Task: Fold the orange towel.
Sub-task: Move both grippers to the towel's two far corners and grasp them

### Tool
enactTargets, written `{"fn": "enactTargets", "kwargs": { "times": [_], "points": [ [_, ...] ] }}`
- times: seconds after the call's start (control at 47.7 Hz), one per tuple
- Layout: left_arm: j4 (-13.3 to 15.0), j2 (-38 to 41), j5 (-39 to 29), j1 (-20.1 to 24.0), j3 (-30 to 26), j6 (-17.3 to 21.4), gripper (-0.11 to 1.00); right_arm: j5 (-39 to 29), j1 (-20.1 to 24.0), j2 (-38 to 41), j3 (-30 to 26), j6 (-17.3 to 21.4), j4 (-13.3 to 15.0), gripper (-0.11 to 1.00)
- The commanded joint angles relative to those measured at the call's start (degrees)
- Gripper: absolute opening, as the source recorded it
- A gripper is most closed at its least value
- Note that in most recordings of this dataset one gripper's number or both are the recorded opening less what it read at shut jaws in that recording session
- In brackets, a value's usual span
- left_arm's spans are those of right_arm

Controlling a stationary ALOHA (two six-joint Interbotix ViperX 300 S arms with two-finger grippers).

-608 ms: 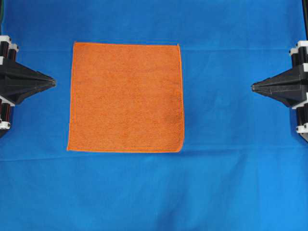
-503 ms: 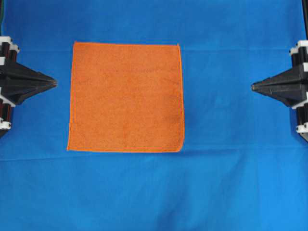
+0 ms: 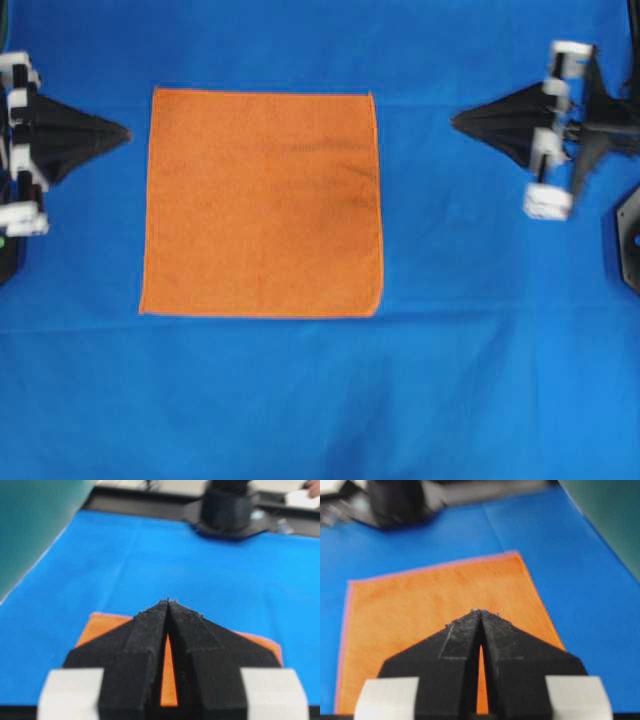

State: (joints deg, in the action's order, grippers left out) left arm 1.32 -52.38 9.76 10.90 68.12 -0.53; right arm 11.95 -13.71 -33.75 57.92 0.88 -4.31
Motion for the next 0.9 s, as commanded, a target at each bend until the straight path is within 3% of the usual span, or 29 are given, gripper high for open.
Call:
{"fn": "enactTargets", "kwargs": {
  "times": [0.0, 0.084, 0.231, 0.293, 0.377, 0.44, 0.503, 0.88],
  "points": [
    [0.18, 2.29, 0.26, 2.37, -0.35, -0.09, 0.01, -0.35, -2.29, 4.22, -3.08, 0.09, -0.62, 0.00],
    [0.18, 5.27, 0.79, 5.19, 0.09, -0.18, 0.09, -1.93, -4.66, 9.14, -5.54, 0.09, -1.05, 0.00],
    [0.26, 11.51, 2.20, 10.99, 0.62, -0.18, 0.49, -4.13, -7.65, 16.96, -9.67, 0.00, -1.05, 0.03],
    [0.26, 14.41, 3.25, 13.18, 0.79, -0.18, 0.69, -4.22, -8.96, 20.74, -11.16, -0.09, -1.05, 0.13],
    [0.26, 18.63, 5.19, 15.91, 0.97, -0.18, 0.87, -3.69, -10.37, 24.87, -12.48, -0.09, -1.05, 0.37],
    [0.26, 22.24, 7.12, 17.58, 1.14, -0.18, 0.89, -2.64, -11.25, 27.86, -13.18, -0.18, -1.05, 0.51],
    [0.26, 26.63, 9.49, 19.34, 1.32, -0.18, 0.89, -1.41, -11.95, 30.50, -13.80, -0.26, -0.97, 0.57],
    [0.26, 45.44, 18.19, 24.17, 0.00, -0.09, 0.89, 2.46, -14.33, 42.63, -16.35, -0.35, -0.88, 0.55]
  ]
}}
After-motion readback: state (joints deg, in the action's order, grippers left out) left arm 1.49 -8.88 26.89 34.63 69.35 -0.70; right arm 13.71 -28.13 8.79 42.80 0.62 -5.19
